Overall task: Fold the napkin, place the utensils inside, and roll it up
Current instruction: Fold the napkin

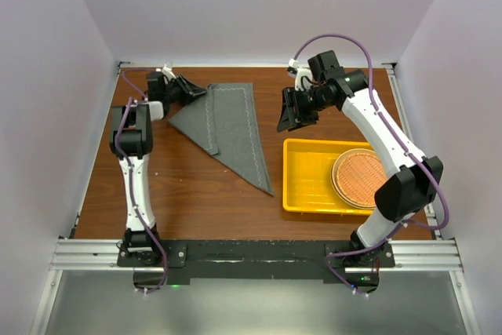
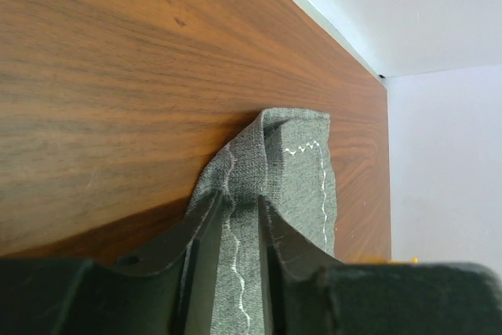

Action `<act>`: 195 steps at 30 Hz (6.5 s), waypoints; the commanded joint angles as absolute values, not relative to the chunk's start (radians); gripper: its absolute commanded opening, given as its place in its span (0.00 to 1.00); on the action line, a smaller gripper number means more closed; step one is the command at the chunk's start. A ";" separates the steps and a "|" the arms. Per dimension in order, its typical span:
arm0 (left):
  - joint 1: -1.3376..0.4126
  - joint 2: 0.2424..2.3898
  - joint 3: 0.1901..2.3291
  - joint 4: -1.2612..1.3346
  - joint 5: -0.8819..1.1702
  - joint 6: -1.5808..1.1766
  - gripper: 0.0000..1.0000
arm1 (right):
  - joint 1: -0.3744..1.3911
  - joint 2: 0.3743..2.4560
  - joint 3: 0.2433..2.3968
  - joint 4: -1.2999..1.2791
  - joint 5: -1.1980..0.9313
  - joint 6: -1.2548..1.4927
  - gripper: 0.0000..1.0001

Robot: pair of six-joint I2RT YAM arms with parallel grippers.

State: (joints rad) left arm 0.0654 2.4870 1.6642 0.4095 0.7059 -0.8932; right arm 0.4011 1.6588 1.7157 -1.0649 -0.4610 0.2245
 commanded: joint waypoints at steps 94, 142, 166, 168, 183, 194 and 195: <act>-0.018 1.364 0.855 -0.158 0.526 -0.606 0.39 | 0.638 2.008 1.528 -0.735 -0.264 0.294 0.39; -1.246 1.542 0.953 -0.580 -0.290 -0.498 0.53 | 0.483 1.143 1.206 -0.873 -0.367 0.411 0.70; -1.258 1.643 0.879 -0.542 -0.400 -0.572 0.29 | 0.469 1.163 1.193 -0.893 -0.370 0.365 0.71; -1.261 1.652 0.884 -0.545 -0.413 -0.578 0.24 | 0.469 1.163 1.190 -0.896 -0.368 0.362 0.71; -1.209 1.603 1.124 -0.839 -0.420 -0.568 0.00 | 0.465 1.215 1.238 -0.914 -0.396 0.333 0.71; -0.732 1.494 1.296 -0.777 -0.417 -0.345 0.00 | 0.449 1.383 1.422 -0.948 -0.419 0.287 0.72; -0.703 1.500 1.304 -0.753 -0.411 -0.325 0.00 | 0.443 1.422 1.439 -0.954 -0.425 0.281 0.72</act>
